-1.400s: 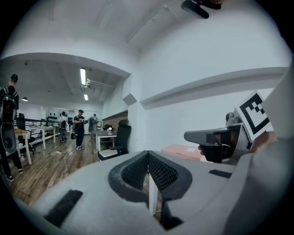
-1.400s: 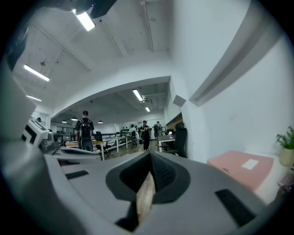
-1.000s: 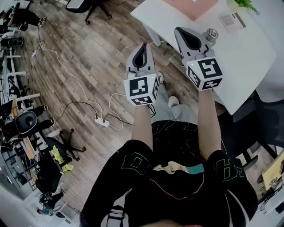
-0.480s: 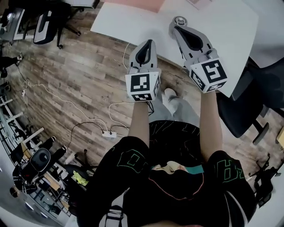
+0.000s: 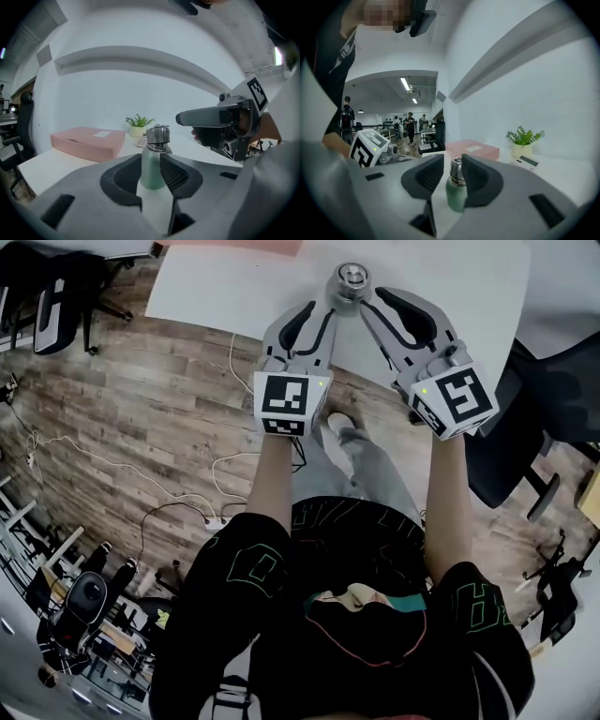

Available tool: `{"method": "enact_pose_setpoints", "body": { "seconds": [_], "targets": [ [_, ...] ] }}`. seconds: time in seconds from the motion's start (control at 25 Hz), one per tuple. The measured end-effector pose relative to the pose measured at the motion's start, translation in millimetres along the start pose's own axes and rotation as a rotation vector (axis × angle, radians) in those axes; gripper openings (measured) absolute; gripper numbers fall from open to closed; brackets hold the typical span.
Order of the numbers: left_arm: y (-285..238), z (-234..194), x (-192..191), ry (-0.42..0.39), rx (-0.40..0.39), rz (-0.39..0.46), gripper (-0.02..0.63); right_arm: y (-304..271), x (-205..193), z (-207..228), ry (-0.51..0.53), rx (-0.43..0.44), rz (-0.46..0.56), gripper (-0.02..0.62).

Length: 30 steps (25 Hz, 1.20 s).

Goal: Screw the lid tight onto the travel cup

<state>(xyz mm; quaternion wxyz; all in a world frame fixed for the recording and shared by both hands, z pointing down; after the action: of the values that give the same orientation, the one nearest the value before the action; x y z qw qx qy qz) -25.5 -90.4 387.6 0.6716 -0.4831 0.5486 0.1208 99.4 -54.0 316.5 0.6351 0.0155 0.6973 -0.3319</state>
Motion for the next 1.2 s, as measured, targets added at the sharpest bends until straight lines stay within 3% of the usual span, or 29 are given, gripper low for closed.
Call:
{"method": "enact_pose_setpoints", "body": {
  "seconds": [0.32, 0.48, 0.6, 0.76, 0.92, 1.04, 1.2],
  "targets": [
    [-29.6, -5.5, -6.3, -0.118, -0.133, -0.027, 0.3, -29.6, -17.6, 16.7, -0.019, 0.066, -0.111, 0.276],
    [-47.4, -4.9, -11.7, -0.182, -0.201, -0.081, 0.337, -45.5, -19.4, 24.0, -0.025, 0.107, -0.138, 0.312],
    [-56.3, 0.4, -12.7, -0.218, -0.235, -0.119, 0.341, -54.4, -17.4, 25.9, -0.022, 0.137, -0.148, 0.313],
    [-62.8, 3.9, -14.3, -0.209, -0.237, -0.122, 0.336, -60.7, -15.7, 27.4, -0.031, 0.172, -0.149, 0.308],
    [-63.6, 1.3, -15.9, -0.203, -0.232, -0.102, 0.316, -61.8, -16.2, 27.2, -0.029, 0.189, -0.15, 0.253],
    [-63.9, 0.8, -18.2, -0.198, -0.23, -0.086, 0.316, -61.1, -16.9, 25.6, -0.005, 0.17, -0.153, 0.241],
    [-63.5, 1.1, -18.7, -0.193, -0.227, -0.078, 0.314, -58.6, -16.8, 18.9, 0.101, 0.089, -0.179, 0.239]
  ]
}}
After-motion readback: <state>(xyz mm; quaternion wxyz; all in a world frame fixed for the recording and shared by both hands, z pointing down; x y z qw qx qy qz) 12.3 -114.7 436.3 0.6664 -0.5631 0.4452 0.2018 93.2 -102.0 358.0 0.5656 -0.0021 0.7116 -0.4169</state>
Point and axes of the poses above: the fingertips, and each gripper's own axes: y backward along the fingers, z to its right, x out of its top, the point moved 6 cm from there along y, backward along the fingers, and after that the axes turned 15 degrees about -z, right-handed, at the moved point
